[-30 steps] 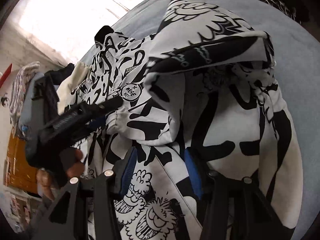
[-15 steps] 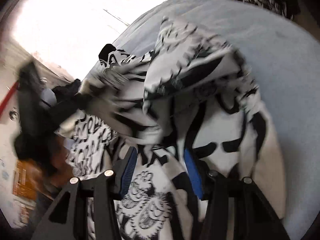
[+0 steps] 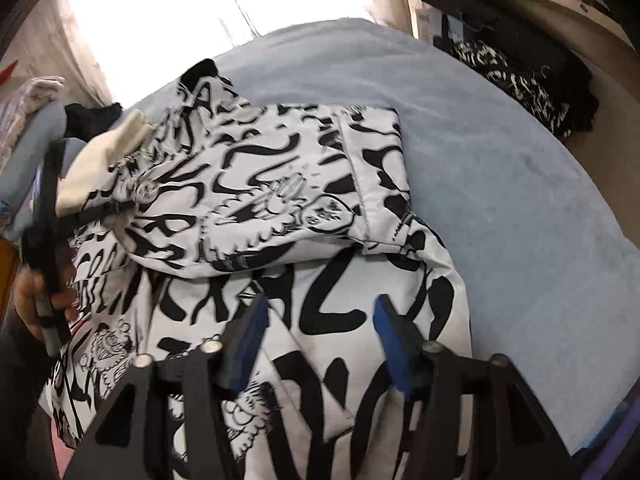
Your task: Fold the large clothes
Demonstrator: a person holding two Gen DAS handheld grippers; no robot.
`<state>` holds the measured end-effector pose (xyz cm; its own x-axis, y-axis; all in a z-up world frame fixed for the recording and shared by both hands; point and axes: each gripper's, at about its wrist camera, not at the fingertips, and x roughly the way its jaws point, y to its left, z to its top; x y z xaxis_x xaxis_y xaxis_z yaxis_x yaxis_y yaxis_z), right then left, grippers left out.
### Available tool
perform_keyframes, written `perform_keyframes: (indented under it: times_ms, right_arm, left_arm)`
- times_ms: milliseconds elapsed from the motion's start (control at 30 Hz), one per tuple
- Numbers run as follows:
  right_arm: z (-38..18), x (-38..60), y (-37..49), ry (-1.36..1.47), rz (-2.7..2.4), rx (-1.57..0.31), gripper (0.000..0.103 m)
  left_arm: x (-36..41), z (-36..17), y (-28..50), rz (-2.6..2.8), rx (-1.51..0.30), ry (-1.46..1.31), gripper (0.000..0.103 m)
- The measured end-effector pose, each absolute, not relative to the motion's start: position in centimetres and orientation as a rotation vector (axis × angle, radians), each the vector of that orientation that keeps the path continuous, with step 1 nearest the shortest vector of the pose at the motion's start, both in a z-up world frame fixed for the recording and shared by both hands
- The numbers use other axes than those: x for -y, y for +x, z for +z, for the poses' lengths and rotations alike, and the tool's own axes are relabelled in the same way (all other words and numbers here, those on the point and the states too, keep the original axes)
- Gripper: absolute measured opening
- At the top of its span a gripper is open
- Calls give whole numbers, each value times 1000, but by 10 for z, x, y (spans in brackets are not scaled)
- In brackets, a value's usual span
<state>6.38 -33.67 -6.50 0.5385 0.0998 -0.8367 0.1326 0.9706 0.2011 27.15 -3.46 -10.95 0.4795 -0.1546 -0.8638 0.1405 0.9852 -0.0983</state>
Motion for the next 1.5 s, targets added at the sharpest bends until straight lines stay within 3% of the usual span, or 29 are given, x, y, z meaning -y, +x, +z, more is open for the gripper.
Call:
perform_keyframes:
  times_ms: [133, 200, 233, 533, 633, 667, 700, 733, 867, 933, 1033, 1200, 1300, 1367, 1500]
  right_arm:
    - [-59, 351, 84, 287, -20, -1010, 62]
    - [-56, 363, 102, 323, -14, -1023, 62]
    - [-55, 374, 115, 345, -7, -1019, 62]
    - [-91, 435, 236, 432, -96, -1063, 62]
    - [-114, 438, 269, 452, -60, -1108, 61]
    - [-122, 437, 277, 457, -49, -1128, 56]
    - [-125, 435, 280, 453, -44, -1136, 45]
    - [-127, 432, 284, 447, -26, -1134, 17]
    - [-106, 432, 281, 338, -90, -1057, 2]
    - [-101, 444, 277, 363, -106, -1009, 2]
    - [-124, 450, 281, 370, -126, -1089, 4]
    - [-100, 434, 270, 242, -199, -1081, 10]
    - [-62, 420, 245, 197, -171, -984, 11]
    - [-44, 410, 227, 201, -144, -924, 18]
    - [-18, 386, 184, 288, -64, -745, 22]
  left_arm:
    - [9, -123, 279, -222, -1102, -198, 47]
    - [6, -120, 285, -229, -1078, -216, 64]
    - [9, -117, 288, -222, -1067, -203, 67]
    - [24, -135, 321, -258, -1119, -147, 69]
    - [30, -134, 324, -255, -1106, -108, 47]
    - [31, -131, 326, -233, -1096, -80, 30]
    - [32, -129, 330, -221, -1100, -59, 20]
    - [32, -129, 333, -229, -1102, -63, 19]
    - [37, -109, 344, -236, -1040, -56, 13]
    - [44, -105, 348, -239, -1002, -41, 13]
    - [51, -125, 359, -205, -1044, 7, 17]
    - [46, -134, 356, -171, -1041, 14, 32]
    - [38, -113, 345, -197, -1005, 23, 38]
    - [29, -100, 336, -188, -990, 10, 43]
    - [11, -76, 311, -184, -940, -90, 43]
